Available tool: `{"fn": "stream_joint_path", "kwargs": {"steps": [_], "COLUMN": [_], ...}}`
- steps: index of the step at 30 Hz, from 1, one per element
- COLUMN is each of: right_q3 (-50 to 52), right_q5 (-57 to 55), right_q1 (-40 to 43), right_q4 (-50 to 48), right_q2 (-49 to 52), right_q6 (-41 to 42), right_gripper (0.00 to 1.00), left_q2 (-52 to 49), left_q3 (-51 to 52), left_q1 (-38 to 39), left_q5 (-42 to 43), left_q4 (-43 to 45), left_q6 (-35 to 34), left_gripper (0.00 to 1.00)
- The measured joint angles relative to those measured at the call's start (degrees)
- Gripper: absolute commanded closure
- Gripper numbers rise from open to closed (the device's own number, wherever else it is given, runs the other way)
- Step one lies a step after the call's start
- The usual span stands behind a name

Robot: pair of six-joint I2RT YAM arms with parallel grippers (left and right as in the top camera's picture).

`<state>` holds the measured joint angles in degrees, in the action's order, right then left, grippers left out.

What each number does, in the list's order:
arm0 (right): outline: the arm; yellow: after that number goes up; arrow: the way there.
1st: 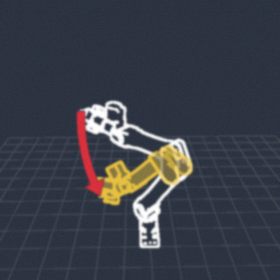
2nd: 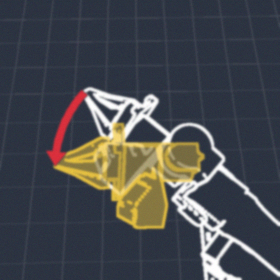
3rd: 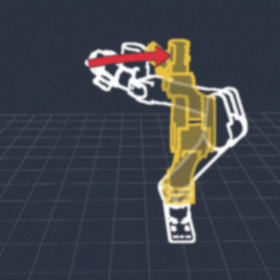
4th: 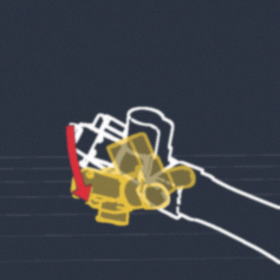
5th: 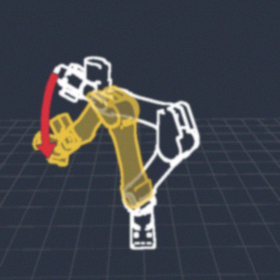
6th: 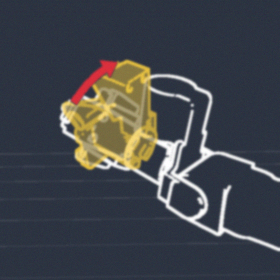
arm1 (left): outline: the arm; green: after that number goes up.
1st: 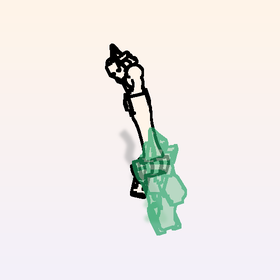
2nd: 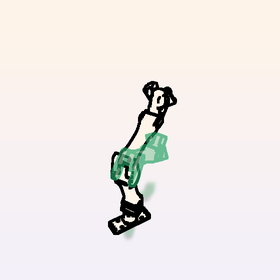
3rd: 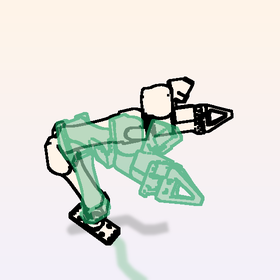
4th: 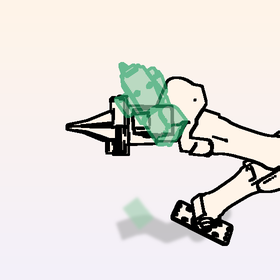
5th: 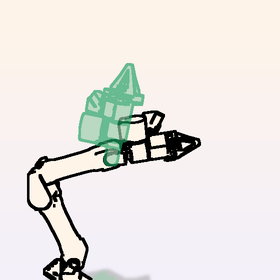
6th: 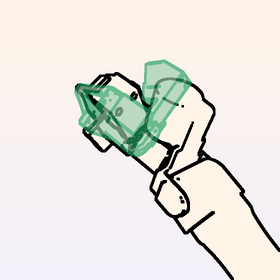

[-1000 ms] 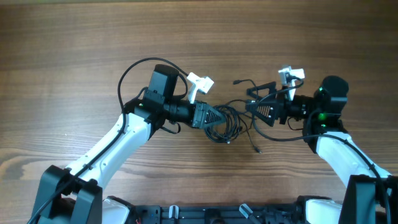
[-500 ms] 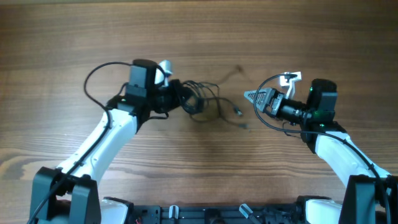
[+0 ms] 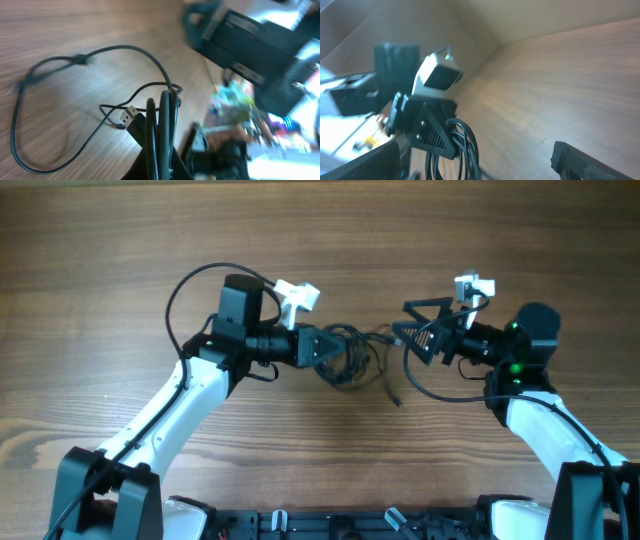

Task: Untangle cables

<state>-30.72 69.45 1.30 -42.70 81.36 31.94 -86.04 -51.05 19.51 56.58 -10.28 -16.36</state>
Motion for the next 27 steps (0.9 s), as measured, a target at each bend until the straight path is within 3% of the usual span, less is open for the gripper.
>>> {"fn": "stream_joint_path", "kwargs": {"steps": [5,11,16,21,24,27], "right_q3": [0.0,0.0,0.0,0.0,0.0,0.0], "right_q5": [4.7,5.5,5.5,6.0,6.3,6.4], "right_q1": [-3.4,-6.1,-6.1,-6.2,-6.2,-6.1], "right_q4": [2.3,14.0,15.5,15.5,15.5,15.8], "right_q2": [0.0,0.0,0.0,0.0,0.0,0.0], "right_q6": [-3.4,-9.7,-11.9,-12.8,-12.2,-11.8], "right_gripper": [0.12,0.17,0.5,0.73,0.93,0.96], "left_q2": [0.0,0.0,0.0,0.0,0.0,0.0], "left_q3": [0.0,0.0,0.0,0.0,0.0,0.0], "left_q1": [1.4,1.5,1.5,1.8,1.9,1.9], "left_q5": [4.4,10.3,12.5,12.5,12.5,12.2], "left_q4": [1.2,5.2,5.4,5.6,6.0,8.0], "left_q6": [3.2,4.0,4.1,4.1,4.1,2.9], "left_gripper": [0.96,0.96,0.94,0.93,0.83,0.68]}}
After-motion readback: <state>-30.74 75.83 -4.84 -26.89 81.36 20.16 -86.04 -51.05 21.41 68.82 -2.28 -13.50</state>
